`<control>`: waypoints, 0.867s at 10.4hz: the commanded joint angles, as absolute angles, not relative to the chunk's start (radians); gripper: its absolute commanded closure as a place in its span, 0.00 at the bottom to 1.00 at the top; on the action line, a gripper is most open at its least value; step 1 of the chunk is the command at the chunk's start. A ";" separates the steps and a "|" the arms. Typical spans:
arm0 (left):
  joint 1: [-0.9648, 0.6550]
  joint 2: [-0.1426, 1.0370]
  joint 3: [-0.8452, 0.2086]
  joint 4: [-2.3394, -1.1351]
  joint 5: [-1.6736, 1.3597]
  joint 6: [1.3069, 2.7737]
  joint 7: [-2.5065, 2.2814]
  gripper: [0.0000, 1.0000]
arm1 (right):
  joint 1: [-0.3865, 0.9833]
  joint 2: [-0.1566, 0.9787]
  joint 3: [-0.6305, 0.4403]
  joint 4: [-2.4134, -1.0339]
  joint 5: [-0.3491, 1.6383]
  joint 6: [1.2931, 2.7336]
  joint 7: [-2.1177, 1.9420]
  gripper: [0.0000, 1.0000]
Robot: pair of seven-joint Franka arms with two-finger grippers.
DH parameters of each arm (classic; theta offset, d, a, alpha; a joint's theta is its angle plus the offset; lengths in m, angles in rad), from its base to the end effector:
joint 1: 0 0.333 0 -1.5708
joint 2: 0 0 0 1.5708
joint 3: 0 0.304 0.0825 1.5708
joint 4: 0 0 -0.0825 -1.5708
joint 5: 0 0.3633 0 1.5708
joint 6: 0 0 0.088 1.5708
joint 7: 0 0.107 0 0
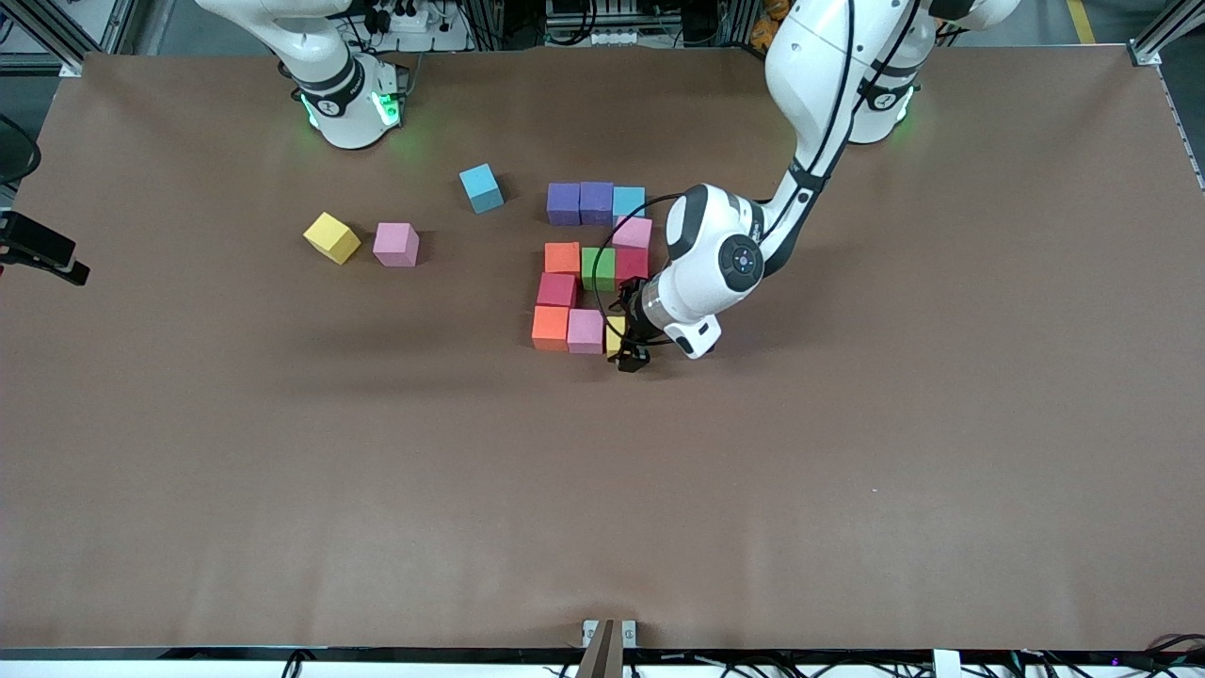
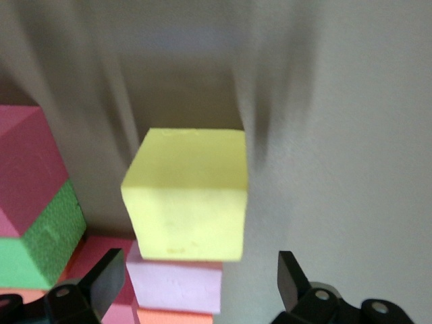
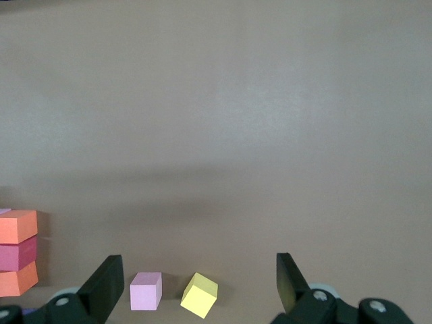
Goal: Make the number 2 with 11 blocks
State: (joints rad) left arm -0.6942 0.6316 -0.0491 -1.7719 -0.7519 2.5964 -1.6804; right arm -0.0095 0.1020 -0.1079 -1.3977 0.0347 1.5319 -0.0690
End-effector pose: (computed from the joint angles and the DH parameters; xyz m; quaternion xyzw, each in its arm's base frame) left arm 0.4930 -0.4307 0.2247 0.6865 0.6834 -0.1875 0.1629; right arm 0.5578 -0.0583 0.6313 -0.9995 0.0229 -0.0174 0.0103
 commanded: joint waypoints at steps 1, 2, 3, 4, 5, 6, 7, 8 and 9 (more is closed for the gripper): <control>-0.684 0.507 -0.048 -1.842 -0.758 2.585 -1.652 0.00 | -0.020 0.106 -0.097 -1.385 0.035 1.526 -0.058 0.00; -0.674 0.467 -0.046 -1.847 -0.702 2.547 -1.652 0.00 | -0.020 0.106 -0.097 -1.385 0.035 1.526 -0.058 0.00; -0.648 0.431 -0.046 -1.844 -0.611 2.504 -1.652 0.00 | -0.020 0.104 -0.097 -1.385 0.035 1.525 -0.060 0.00; -0.640 0.399 -0.043 -1.839 -0.501 2.467 -1.652 0.00 | -0.021 0.104 -0.097 -1.385 0.034 1.525 -0.060 0.00; -0.596 0.365 -0.044 -1.833 -0.371 2.404 -1.651 0.00 | -0.021 0.104 -0.097 -1.385 0.032 1.525 -0.060 0.00; -0.565 0.336 -0.051 -1.819 -0.276 2.340 -1.646 0.00 | -0.021 0.104 -0.097 -1.385 0.034 1.525 -0.058 0.00; -0.560 0.298 -0.046 -1.816 -0.209 2.245 -1.584 0.00 | -0.020 0.104 -0.097 -1.385 0.034 1.525 -0.058 0.00; -0.533 0.261 -0.046 -1.804 -0.190 2.187 -1.484 0.00 | -0.021 0.103 -0.097 -1.385 0.034 1.523 -0.058 0.00; -0.500 0.221 -0.046 -1.795 -0.186 2.122 -1.386 0.00 | -0.021 0.101 -0.097 -1.385 0.034 1.523 -0.058 0.00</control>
State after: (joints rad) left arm -0.5367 0.2877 -0.0399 -1.7898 -0.2161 2.2017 -1.4931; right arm -0.0095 0.1026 -0.1072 -1.3977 0.0347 1.5325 -0.0690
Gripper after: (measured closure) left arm 0.000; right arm 0.000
